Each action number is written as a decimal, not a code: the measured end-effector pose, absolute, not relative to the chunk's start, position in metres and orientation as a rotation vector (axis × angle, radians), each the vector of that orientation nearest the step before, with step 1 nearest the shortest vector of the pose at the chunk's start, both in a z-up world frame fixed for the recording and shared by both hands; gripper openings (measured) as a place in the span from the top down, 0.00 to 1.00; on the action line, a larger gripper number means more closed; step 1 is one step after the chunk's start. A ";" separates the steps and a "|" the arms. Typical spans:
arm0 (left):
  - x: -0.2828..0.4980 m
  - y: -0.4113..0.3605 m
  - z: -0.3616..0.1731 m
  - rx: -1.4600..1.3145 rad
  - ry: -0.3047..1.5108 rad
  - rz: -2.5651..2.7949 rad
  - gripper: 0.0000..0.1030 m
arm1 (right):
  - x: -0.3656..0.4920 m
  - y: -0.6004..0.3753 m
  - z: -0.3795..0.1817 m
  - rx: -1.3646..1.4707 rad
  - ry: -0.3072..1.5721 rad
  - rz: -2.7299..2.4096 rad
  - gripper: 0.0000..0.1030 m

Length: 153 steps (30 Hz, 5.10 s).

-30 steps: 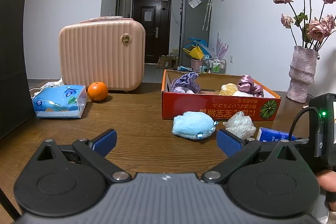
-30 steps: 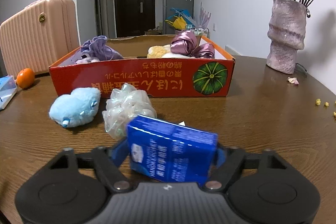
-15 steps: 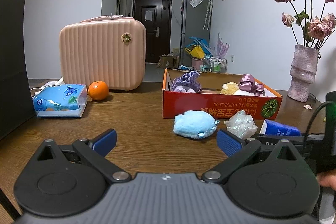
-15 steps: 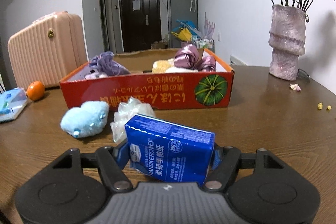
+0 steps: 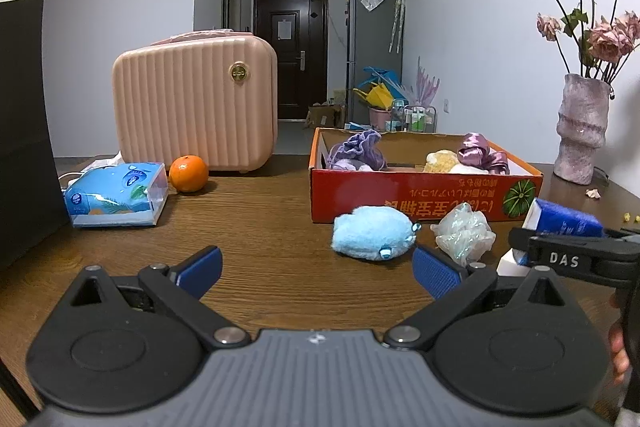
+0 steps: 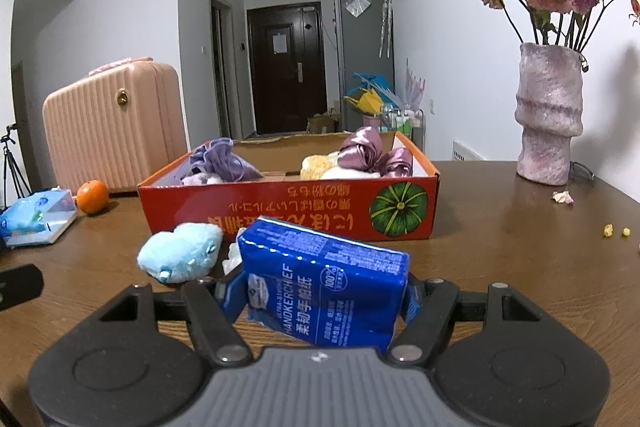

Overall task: Organize soft objects
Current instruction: 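Lift the tissue pack with the right gripper while the left gripper approaches the clear plastic bag, then grasp the clear plastic bag with the left gripper and lift it, then carry the tissue pack and plastic bag over the box with both grippers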

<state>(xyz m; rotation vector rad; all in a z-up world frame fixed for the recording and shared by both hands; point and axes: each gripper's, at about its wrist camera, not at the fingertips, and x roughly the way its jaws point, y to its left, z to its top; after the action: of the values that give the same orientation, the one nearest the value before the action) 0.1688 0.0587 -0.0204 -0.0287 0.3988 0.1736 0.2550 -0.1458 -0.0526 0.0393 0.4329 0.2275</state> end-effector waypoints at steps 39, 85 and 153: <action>0.247 -0.014 -0.030 0.018 0.541 0.080 0.00 | 0.268 -0.207 -0.049 0.033 0.326 0.220 0.32; 0.326 -0.049 -0.054 0.036 0.598 -0.002 0.54 | 0.312 -0.236 -0.061 -0.003 0.343 0.148 0.32; 0.334 0.011 -0.001 -0.054 0.361 0.096 0.54 | 0.335 -0.157 -0.040 0.036 0.192 0.222 0.32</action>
<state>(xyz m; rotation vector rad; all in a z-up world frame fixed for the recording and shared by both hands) 0.3344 0.0111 -0.0005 -0.0544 0.3608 0.0965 0.3345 -0.1573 -0.0404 0.0365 0.1917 0.2217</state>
